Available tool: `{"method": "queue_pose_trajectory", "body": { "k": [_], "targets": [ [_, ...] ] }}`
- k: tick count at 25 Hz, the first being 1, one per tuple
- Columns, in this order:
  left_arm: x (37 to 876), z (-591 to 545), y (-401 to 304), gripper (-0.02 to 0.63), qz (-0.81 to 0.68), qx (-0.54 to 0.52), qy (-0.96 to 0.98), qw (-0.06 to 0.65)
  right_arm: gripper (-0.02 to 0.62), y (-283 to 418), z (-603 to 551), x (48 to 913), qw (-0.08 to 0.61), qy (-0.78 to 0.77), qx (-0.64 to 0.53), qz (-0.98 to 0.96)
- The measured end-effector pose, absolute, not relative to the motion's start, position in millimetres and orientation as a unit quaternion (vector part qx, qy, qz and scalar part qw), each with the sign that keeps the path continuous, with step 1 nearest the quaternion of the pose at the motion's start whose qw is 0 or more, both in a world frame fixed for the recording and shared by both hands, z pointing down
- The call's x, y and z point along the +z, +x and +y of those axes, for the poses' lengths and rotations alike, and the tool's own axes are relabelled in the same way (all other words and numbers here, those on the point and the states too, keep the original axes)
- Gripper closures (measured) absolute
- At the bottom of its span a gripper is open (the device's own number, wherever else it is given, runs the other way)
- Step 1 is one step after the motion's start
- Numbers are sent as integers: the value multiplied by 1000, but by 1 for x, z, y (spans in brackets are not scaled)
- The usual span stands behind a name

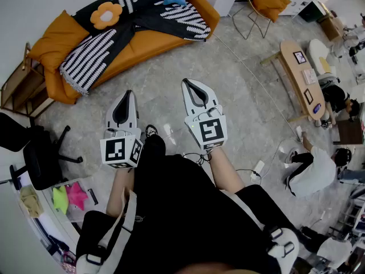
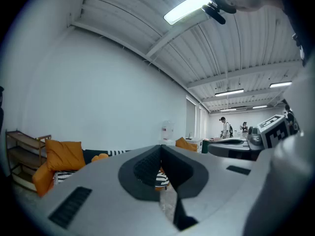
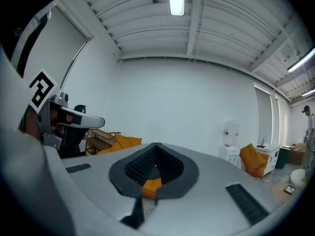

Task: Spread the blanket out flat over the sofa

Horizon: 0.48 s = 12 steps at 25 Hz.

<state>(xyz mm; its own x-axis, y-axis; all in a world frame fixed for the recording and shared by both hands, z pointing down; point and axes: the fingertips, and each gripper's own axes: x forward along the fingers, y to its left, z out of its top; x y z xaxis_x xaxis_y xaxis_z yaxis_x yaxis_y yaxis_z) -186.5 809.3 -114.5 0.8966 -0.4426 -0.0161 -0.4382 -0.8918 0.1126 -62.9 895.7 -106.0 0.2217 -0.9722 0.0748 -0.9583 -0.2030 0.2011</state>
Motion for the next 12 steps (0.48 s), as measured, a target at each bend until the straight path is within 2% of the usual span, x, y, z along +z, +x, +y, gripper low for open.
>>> {"method": "queue_pose_trajectory", "body": {
  "k": [7,12],
  "targets": [
    [-96,821,-181,584,-213,0,975,65,588,-69,904,-96,111,777,-18,-619],
    [-86,811,-153,583,-188,10,980,62,587,-46,893,-83,111,783,-6,-612]
  ]
}}
